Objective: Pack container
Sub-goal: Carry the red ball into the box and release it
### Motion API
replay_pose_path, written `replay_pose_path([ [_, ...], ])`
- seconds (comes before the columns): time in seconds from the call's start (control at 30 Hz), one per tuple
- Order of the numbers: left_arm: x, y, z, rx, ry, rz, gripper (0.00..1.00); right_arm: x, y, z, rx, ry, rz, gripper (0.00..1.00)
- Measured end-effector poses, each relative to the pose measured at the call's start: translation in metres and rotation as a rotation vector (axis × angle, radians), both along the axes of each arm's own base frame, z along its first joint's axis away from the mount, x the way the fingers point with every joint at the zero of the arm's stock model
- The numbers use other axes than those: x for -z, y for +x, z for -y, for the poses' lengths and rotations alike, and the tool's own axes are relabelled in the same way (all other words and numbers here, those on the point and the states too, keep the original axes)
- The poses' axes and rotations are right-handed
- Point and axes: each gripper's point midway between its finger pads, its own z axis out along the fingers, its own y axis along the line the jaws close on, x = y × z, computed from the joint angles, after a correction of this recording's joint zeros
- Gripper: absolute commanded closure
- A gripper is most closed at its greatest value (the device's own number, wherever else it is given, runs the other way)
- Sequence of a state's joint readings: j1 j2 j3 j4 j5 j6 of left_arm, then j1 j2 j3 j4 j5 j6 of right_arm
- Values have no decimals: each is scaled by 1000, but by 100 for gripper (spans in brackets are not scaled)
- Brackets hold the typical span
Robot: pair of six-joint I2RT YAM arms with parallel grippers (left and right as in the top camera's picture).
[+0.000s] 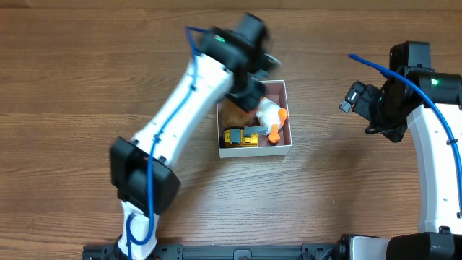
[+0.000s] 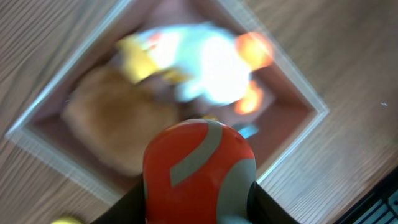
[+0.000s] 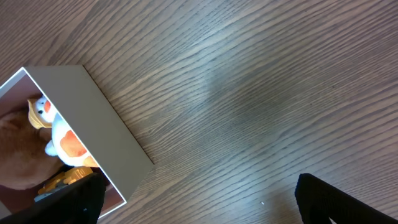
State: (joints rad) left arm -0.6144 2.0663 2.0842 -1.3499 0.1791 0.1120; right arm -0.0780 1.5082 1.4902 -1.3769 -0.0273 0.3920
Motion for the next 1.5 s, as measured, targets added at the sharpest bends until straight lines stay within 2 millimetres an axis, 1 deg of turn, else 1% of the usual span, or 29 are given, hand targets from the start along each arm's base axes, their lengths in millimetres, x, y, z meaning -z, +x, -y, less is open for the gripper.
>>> replay_pose_path([
  [0.03, 0, -1, 3, 7, -1, 4, 52, 0, 0, 0, 0, 0, 0, 0],
  [0.07, -2, -10, 26, 61, -17, 37, 52, 0, 0, 0, 0, 0, 1, 0],
  [0.1, -3, -15, 37, 86, -23, 53, 52, 0, 1, 0, 0, 0, 2, 0],
  [0.17, -6, -18, 51, 115, -39, 87, 52, 0, 1, 0, 0, 0, 5, 0],
  [0.27, -6, -22, 64, 143, -36, 122, 50, 0, 1, 0, 0, 0, 5, 0],
  [0.37, 0, -23, 66, 147, -23, 131, 50, 0, 1, 0, 0, 0, 4, 0],
  [0.5, 15, -22, 60, 138, 16, 111, 52, 0, 1, 0, 0, 0, 4, 0],
  [0.63, 39, -23, 58, 140, 62, 62, 53, 0, 1, 0, -1, -1, 5, 0],
  [0.7, 55, -25, 56, 143, 92, 25, 54, 0, 1, 0, 0, 0, 4, 0],
  [0.73, 63, -27, 55, 144, 104, 4, 52, 0, 1, 0, 0, 0, 5, 0],
  [0.8, 73, -31, 53, 147, 122, -30, 36, 0, 1, 0, 0, 0, 5, 0],
  [0.87, 80, -34, 51, 134, 138, -55, 27, 0, 1, 0, 0, 0, 5, 0],
  [0.9, 81, -35, 50, 126, 142, -61, 18, 0, 1, 0, 0, 0, 5, 0],
  [0.97, 82, -35, 50, 122, 144, -60, 9, 0, 1, 0, 0, 0, 5, 0],
  [1.0, 82, -35, 49, 117, 145, -61, 8, 0, 1, 0, 0, 0, 5, 0],
  [1.03, 82, -35, 49, 111, 145, -62, 0, 0, 1, 0, 0, 0, 5, 0],
  [1.23, 81, -40, 44, 105, 165, -87, 0, 0, 1, 0, 0, 0, 5, 0],
  [1.3, 73, -41, 43, 101, 168, -92, 0, 0, 1, 0, 0, -1, 4, 0],
  [1.4, 55, -40, 45, 98, 155, -79, 0, 0, 1, 0, 0, 0, 4, 0],
  [1.5, 23, -38, 47, 97, 129, -50, 0, 0, 1, 0, 0, 0, 4, 0],
])
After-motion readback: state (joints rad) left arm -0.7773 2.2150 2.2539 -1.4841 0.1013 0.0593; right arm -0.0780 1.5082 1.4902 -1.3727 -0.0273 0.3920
